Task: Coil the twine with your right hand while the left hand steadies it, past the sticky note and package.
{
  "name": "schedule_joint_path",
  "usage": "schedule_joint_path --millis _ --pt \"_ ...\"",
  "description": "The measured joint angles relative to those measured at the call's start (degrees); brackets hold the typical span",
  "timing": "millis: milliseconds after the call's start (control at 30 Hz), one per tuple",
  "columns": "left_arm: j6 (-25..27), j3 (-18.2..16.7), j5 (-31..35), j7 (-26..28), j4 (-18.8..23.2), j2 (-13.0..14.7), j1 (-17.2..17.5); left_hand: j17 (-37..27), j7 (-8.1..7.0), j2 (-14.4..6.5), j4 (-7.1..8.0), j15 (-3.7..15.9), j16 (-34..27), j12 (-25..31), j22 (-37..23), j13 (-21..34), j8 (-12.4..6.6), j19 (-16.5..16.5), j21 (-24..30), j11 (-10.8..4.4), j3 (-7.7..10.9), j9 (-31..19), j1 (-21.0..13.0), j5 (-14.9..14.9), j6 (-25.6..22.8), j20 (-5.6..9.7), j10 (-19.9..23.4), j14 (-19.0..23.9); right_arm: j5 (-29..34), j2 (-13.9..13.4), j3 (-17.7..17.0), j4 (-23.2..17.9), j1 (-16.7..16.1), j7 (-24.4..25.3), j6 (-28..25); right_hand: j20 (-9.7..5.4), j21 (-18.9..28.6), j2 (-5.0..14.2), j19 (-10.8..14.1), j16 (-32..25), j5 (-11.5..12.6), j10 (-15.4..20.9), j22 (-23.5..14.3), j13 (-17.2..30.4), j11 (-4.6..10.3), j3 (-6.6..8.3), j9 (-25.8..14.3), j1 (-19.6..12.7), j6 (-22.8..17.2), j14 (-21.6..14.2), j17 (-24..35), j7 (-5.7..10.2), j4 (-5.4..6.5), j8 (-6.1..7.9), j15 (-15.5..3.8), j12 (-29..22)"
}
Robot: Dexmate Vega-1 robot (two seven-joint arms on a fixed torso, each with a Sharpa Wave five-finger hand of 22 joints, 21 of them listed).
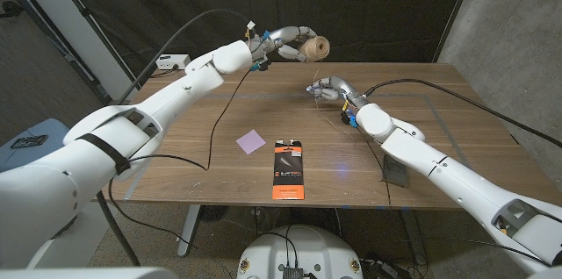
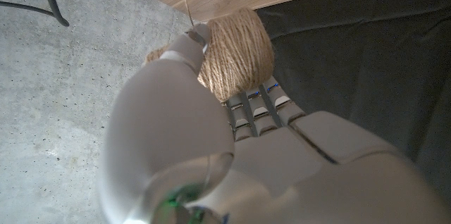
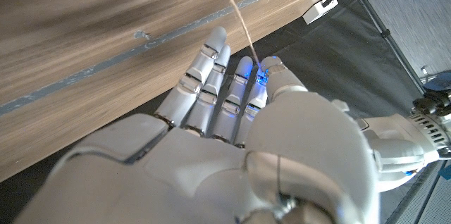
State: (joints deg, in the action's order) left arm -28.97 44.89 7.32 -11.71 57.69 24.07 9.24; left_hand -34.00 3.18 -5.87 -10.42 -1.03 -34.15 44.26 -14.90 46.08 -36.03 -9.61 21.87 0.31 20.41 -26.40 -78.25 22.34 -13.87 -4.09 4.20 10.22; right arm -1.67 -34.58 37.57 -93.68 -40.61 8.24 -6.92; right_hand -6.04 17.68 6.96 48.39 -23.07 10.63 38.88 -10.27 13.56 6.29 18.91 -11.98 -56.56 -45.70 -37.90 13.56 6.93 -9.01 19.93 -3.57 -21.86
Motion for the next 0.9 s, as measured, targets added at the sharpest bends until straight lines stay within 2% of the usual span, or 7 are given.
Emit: schedule_joint_path --millis 300,733,900 --pt "0.9 0.0 0.0 0.4 1.1 0.1 0.4 -0.2 -0.06 0.0 0.00 0.01 0.0 0.0 0.0 0.0 -0.08 0.0 0.1 -0.39 0.00 0.0 0.0 0.1 -0.2 0.00 0.5 0.0 0.8 -0.3 0.4 -1.2 -0.1 -0.7 -0.1 -0.10 0.0 0.23 0.1 0.0 0.0 0.0 0.0 -0.3 0.00 0.00 0.0 -0.2 -0.3 0.0 0.0 -0.08 0.00 0.00 0.00 0.0" --pt "3.1 -0.1 1.1 0.9 3.1 1.0 0.7 0.2 -0.41 0.0 -0.01 0.09 -0.2 0.0 0.0 -0.2 -0.12 0.3 0.5 -0.11 0.01 0.0 0.0 0.6 -0.6 -0.31 0.7 0.6 1.3 -0.5 0.8 -2.2 -0.2 -2.2 -0.1 -0.10 0.0 0.23 0.1 0.3 0.0 0.3 0.0 -0.4 -0.32 -0.01 0.0 -0.2 -0.3 -0.5 0.0 -0.12 0.00 0.00 -0.10 0.3" --pt "4.7 0.2 2.1 1.0 3.6 1.4 0.6 0.2 -0.41 0.0 -0.24 0.10 -0.2 0.0 0.0 -0.1 -0.12 0.3 0.5 -0.11 0.24 0.0 0.0 0.6 -0.6 -0.31 0.7 0.5 1.4 -0.7 1.1 -2.6 0.2 -3.2 0.5 -0.10 0.0 0.23 0.1 0.4 0.0 0.6 0.0 -0.5 -0.02 -0.18 0.0 -0.2 -0.6 -0.5 0.0 -0.40 0.18 0.00 -0.10 0.5"
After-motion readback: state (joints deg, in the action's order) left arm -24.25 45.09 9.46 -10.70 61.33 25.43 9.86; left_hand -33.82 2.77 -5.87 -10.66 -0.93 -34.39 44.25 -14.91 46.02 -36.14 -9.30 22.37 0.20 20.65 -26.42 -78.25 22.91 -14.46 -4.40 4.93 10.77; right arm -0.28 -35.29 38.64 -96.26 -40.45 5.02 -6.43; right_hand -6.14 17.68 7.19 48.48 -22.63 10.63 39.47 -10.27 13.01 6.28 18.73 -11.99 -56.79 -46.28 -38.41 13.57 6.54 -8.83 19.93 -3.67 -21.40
